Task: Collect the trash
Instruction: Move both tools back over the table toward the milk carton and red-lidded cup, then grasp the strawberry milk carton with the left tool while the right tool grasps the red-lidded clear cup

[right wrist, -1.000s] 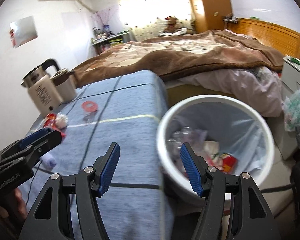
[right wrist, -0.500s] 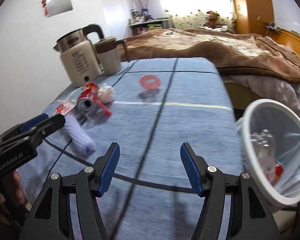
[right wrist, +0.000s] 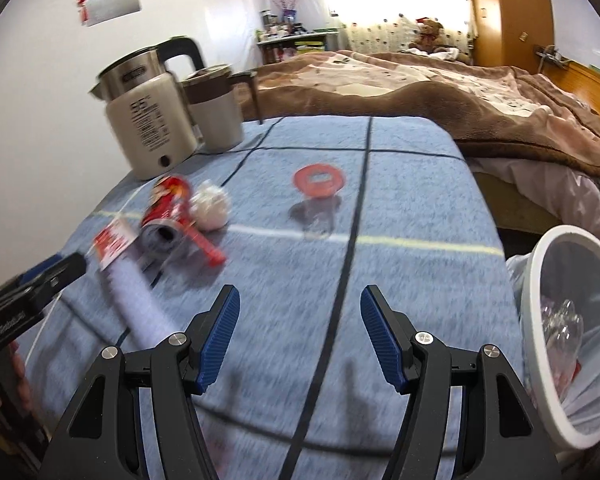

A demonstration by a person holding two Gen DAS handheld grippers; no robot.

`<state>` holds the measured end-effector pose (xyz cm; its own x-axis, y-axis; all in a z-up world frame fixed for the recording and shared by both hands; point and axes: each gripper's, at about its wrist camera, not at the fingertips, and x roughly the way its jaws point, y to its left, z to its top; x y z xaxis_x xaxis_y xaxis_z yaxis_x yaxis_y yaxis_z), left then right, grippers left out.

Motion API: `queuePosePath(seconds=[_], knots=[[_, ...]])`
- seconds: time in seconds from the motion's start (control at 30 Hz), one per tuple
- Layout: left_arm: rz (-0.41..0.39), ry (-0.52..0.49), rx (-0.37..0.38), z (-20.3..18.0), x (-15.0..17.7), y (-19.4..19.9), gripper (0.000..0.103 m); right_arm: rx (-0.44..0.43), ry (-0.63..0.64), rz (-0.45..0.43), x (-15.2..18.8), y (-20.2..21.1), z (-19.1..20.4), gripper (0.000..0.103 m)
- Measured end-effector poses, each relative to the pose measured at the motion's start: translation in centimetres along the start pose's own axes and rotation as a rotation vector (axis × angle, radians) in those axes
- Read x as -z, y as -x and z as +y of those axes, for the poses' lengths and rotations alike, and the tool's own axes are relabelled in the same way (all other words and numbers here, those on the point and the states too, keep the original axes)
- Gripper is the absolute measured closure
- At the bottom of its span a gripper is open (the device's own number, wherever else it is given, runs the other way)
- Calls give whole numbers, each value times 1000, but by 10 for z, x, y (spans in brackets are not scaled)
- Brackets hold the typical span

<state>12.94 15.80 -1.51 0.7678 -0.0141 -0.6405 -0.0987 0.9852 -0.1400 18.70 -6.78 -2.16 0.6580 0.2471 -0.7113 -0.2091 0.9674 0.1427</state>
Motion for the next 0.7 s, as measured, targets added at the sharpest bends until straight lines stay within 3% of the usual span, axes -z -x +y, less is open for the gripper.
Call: queuePosePath(seconds=[0.27, 0.57, 0.7], knots=[[24, 13, 0, 10, -13, -22, 31, 57, 3, 20, -32, -34, -3, 40], [122, -3, 43, 1, -16, -55, 26, 31, -59, 74, -46, -70, -13, 40], [132, -57, 4, -7, -16, -62, 26, 37, -30, 77, -49, -79, -9, 40]])
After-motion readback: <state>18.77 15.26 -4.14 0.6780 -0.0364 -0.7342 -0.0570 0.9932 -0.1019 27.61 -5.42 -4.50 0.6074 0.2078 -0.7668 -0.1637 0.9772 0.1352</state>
